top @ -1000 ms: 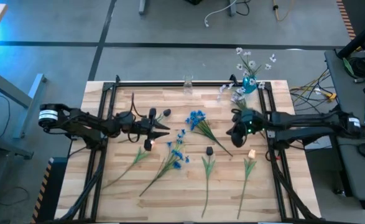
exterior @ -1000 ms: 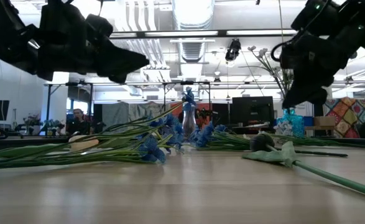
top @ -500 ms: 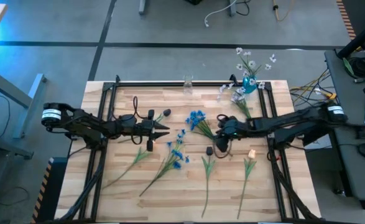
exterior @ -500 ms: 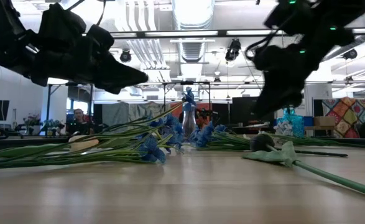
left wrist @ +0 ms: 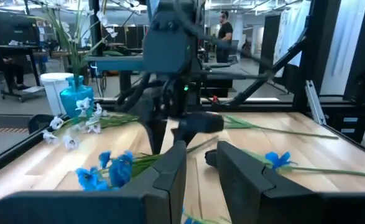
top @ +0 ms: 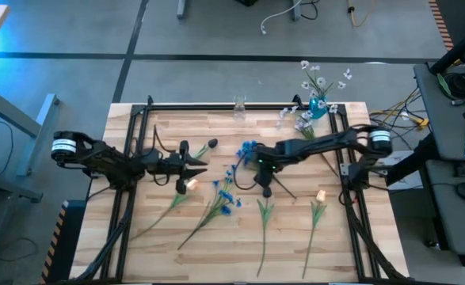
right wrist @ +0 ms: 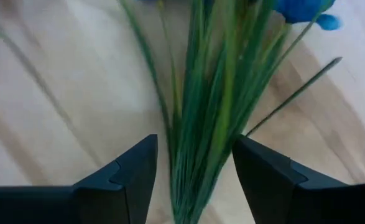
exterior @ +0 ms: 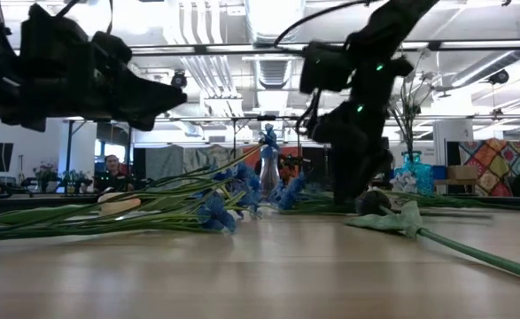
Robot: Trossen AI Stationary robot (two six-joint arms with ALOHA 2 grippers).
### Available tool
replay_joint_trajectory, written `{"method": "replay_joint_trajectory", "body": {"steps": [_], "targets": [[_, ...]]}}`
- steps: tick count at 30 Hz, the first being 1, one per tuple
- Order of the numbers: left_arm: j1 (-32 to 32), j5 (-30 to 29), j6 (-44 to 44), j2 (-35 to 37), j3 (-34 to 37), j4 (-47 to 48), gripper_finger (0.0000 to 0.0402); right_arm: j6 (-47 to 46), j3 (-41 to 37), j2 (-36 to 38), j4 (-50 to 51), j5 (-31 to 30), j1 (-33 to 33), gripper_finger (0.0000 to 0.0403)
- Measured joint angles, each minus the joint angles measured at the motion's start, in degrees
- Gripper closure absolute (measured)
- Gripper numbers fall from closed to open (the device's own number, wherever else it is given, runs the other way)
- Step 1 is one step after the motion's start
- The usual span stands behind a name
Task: Sort flowers into vase by color
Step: Put the top blue flowers into the transparent vase
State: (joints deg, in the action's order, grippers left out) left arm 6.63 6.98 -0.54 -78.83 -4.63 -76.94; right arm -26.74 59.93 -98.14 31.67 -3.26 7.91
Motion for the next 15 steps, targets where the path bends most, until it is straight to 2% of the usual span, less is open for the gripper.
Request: {"method": "replay_joint_trajectory", "body": {"steps": [5,8,13,15], "targets": [[0.0,-0.01,-0.36,0.0,1.2,-0.5,0.0326,1.72,4.45,-4.88,2.31,1.78,0.26,0.0206],[0.0,-0.02,-0.66,0.0,1.8,-0.4,0.0326,2.21,6.91,-6.86,4.78,1.64,0.26,0.023],[0.0,-0.47,-0.67,0.0,3.69,-0.44,0.0326,5.36,9.0,-7.42,5.57,1.37,0.28,0.0324],[0.0,-0.51,-0.75,-0.04,4.14,-1.01,0.0326,7.05,9.37,-5.93,5.31,-1.08,0.18,0.0368]]}}
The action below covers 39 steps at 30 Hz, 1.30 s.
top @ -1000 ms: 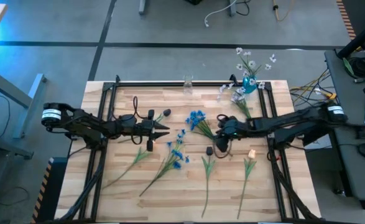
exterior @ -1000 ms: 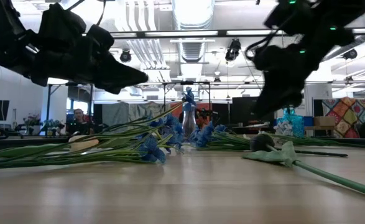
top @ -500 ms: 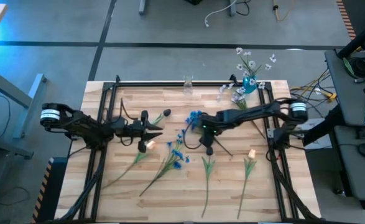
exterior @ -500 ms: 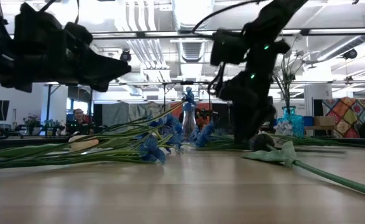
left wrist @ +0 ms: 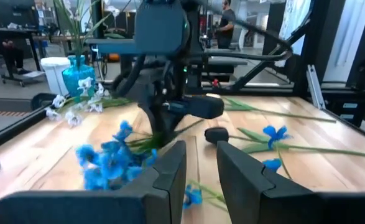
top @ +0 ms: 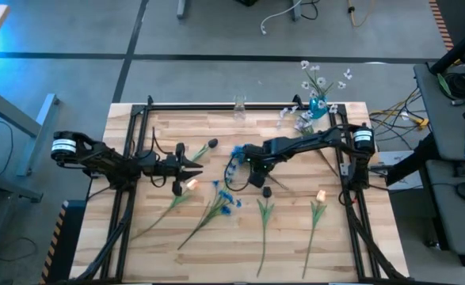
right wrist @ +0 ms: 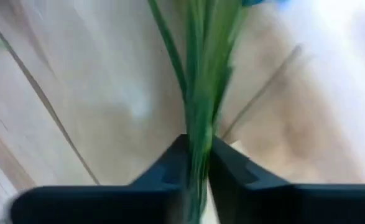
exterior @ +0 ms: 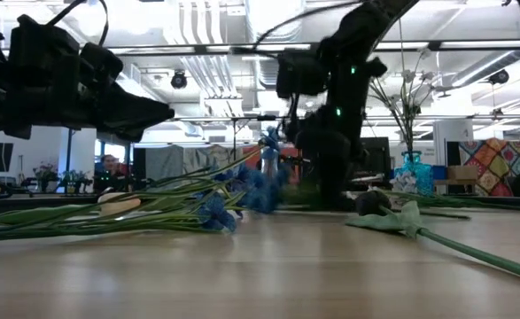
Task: Sort flowers into vase by color
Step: Put the top blue flowers into the transparent vase
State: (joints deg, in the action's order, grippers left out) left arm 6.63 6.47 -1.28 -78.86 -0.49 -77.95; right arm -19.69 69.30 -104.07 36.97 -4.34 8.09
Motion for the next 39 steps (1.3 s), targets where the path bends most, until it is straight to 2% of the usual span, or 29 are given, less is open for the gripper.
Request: {"method": "replay_joint_trajectory", "body": {"steps": [3,6,15,18,23,26,29,39], "targets": [[0.0,-0.03,-0.11,-0.01,0.0,-0.51,0.0326,1.81,0.28,4.04,-1.77,-3.88,0.07,0.0383],[0.0,-0.98,0.47,-0.01,0.0,-0.74,0.0326,4.98,-0.53,8.44,-9.1,-6.74,0.17,0.0383],[0.0,-1.56,0.7,-0.01,0.02,-1.81,0.0326,18.8,-5.24,16.55,-45.23,-15.36,4.33,0.0385],[0.0,-1.56,0.75,0.03,0.02,-2.03,0.0326,21.97,-6.53,17.03,-55.22,-15.22,7.34,0.0385],[0.0,-1.56,1.18,0.03,0.04,-2.16,0.0326,26.53,-7.0,15.51,-66.44,-14.87,12.75,0.0385],[0.0,-1.58,1.18,0.03,0.04,-2.17,0.0326,27.91,-6.69,13.9,-71.93,-11.75,15.47,0.0386],[0.0,-1.58,1.18,0.03,0.04,-2.46,0.0326,27.81,-5.39,12.52,-74.75,-8.37,18.07,0.0386],[0.0,-1.65,1.2,0.03,-0.46,-2.64,0.0326,27.95,-1.1,6.88,-80.0,-4.66,23.1,0.0386]]}}
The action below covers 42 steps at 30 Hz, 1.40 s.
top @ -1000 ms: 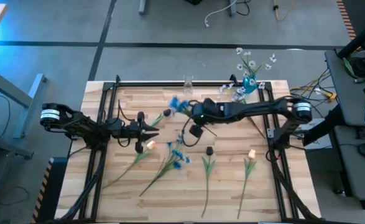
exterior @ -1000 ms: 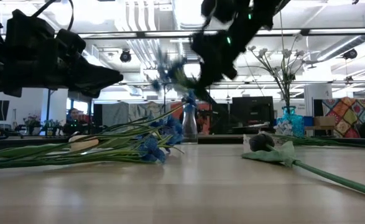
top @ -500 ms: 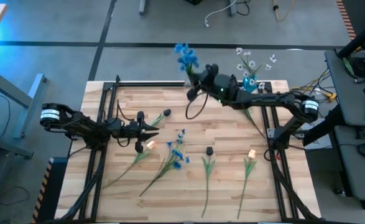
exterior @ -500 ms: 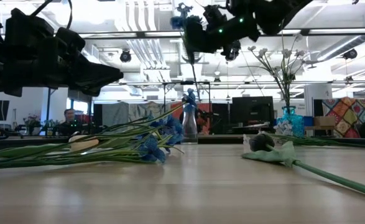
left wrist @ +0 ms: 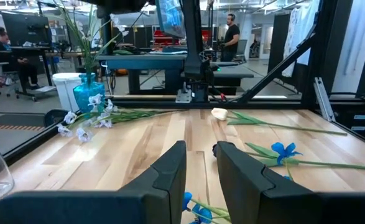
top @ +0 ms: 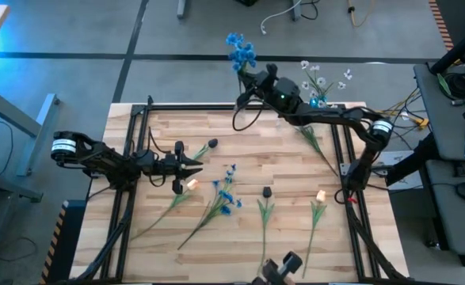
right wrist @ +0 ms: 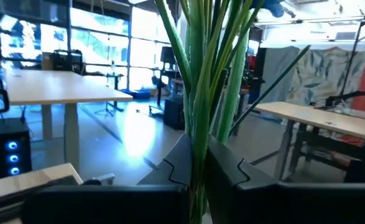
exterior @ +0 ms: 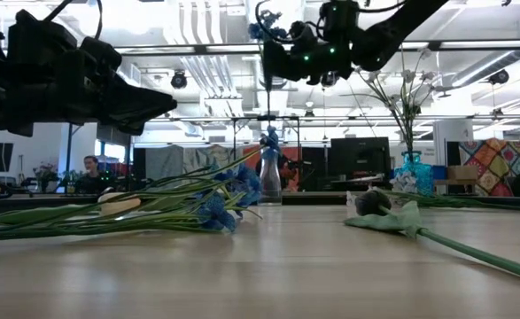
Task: Sort flowers into vase by color
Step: Put the top blue flowers into the transparent vase
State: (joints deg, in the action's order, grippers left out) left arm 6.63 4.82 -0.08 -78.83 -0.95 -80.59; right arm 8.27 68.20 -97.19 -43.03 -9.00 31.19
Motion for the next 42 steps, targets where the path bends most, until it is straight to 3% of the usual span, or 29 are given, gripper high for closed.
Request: {"method": "replay_joint_trajectory", "body": {"steps": [12,23,34,42], "targets": [[0.0,0.13,-0.39,0.0,0.0,0.08,0.0326,-2.65,0.46,-6.42,-1.4,0.24,1.85,0.0374],[0.0,0.16,-0.42,0.0,-0.07,0.61,0.0326,-4.22,0.43,-8.7,3.55,-0.17,1.87,0.0293],[0.0,0.17,-0.42,0.0,-0.09,0.58,0.0326,-6.02,0.71,-3.56,19.98,-3.03,1.73,0.0207],[0.0,0.17,-0.42,0.0,-0.09,0.75,0.0326,-6.95,0.71,4.95,33.85,-3.12,1.13,0.0176]]}}
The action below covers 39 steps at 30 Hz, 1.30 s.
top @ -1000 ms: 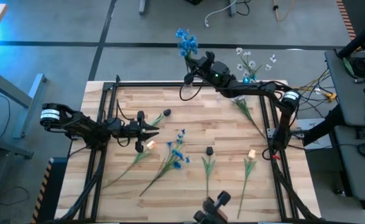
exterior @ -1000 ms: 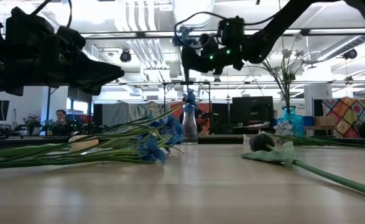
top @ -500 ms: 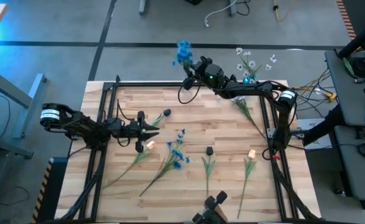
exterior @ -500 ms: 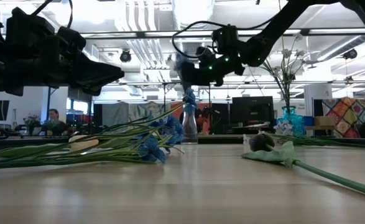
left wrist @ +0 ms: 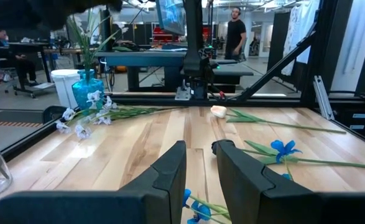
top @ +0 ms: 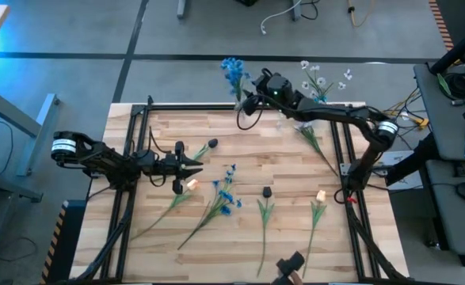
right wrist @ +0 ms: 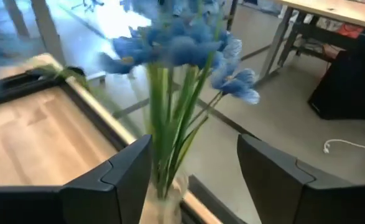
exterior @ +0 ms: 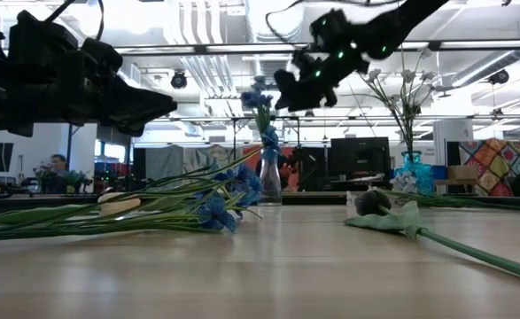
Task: Sort flowers into vase by color
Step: Put the top blue flowers into the transparent vase, then put the right light orange tulip into the blue vase
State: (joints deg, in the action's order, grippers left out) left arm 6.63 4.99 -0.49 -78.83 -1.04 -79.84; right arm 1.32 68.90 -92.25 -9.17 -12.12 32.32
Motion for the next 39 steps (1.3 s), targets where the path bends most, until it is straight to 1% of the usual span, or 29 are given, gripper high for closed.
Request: {"method": "replay_joint_trajectory", "body": {"steps": [4,8,11,15,18,20,23,26,29,34,39], "targets": [[0.0,-0.02,0.0,0.0,0.0,0.25,0.0326,1.49,0.0,5.73,7.52,0.09,-1.96,0.0179],[0.0,-0.02,0.0,0.0,0.0,0.27,0.0326,2.33,-0.24,11.24,16.62,0.07,-5.19,0.0203],[0.0,-0.03,0.0,0.02,0.0,0.25,0.0326,2.37,-0.94,14.89,23.05,0.09,-8.31,0.0242],[0.0,-0.02,-1.37,0.02,0.0,0.33,0.0326,2.12,-3.31,19.2,29.81,0.08,-13.09,0.0312],[0.0,-0.02,-2.52,0.02,-0.02,1.31,0.0326,0.85,-6.39,22.29,31.61,0.07,-17.03,0.0365],[0.0,-0.04,-2.9,0.02,-0.02,1.87,0.0326,-0.66,-9.04,24.18,31.37,0.09,-19.78,0.0386],[0.0,-0.16,-3.09,0.02,-0.02,3.08,0.0326,-4.31,-13.17,26.64,30.98,-1.06,-24.37,0.0389],[-0.02,-2.01,-3.67,0.02,-0.02,4.96,0.0326,-8.73,-17.06,28.32,31.68,-4.54,-30.0,0.039],[-0.04,-3.8,-3.76,0.02,-0.02,6.92,0.0326,-14.64,-20.21,29.31,32.41,-6.15,-35.64,0.039],[-0.09,-4.52,-4.13,0.02,-0.02,8.38,0.0326,-28.32,-23.15,29.2,34.33,-7.98,-43.81,0.039],[-0.09,-4.57,-4.39,0.02,-0.02,8.92,0.0326,-46.2,-23.19,27.69,41.64,-7.89,-51.76,0.039]]}}
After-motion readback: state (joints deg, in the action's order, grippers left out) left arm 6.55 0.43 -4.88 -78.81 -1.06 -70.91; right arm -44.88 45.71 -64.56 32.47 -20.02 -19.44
